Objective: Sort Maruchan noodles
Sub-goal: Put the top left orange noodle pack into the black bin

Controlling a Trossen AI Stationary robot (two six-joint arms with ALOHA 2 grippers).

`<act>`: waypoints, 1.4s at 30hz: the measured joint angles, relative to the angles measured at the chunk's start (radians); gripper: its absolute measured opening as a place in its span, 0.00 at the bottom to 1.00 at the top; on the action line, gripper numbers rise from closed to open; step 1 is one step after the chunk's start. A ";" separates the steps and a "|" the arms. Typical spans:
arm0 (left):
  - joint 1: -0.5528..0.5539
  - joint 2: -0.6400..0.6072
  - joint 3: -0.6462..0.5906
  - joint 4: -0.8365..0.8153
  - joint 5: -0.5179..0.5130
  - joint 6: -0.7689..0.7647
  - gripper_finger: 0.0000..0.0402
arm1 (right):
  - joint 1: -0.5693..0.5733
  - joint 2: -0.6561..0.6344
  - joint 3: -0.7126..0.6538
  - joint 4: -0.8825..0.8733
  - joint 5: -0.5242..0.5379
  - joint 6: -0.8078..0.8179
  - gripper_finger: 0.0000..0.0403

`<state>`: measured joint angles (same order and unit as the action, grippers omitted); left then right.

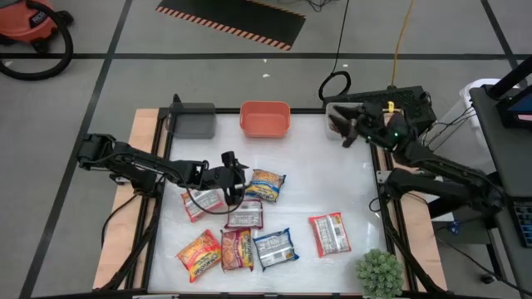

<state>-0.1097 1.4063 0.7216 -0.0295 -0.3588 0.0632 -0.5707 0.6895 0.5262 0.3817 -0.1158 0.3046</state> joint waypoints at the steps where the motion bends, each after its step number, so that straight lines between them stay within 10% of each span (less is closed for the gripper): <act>1: 0.000 0.000 0.000 -0.006 0.024 0.006 0.77 | 0.025 0.009 0.000 0.028 -0.018 0.011 0.52; 23: -0.053 0.000 0.006 -0.399 0.206 -0.087 0.77 | 0.415 0.282 0.017 0.226 0.089 0.027 0.52; 42: -0.072 0.000 0.106 -1.040 0.169 -0.750 0.77 | 0.596 0.401 0.098 0.181 0.169 0.012 0.52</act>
<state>-0.1812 1.4063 0.8273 -1.0693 -0.1897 -0.6869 0.0249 1.0908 0.6239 0.5625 0.0533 0.3168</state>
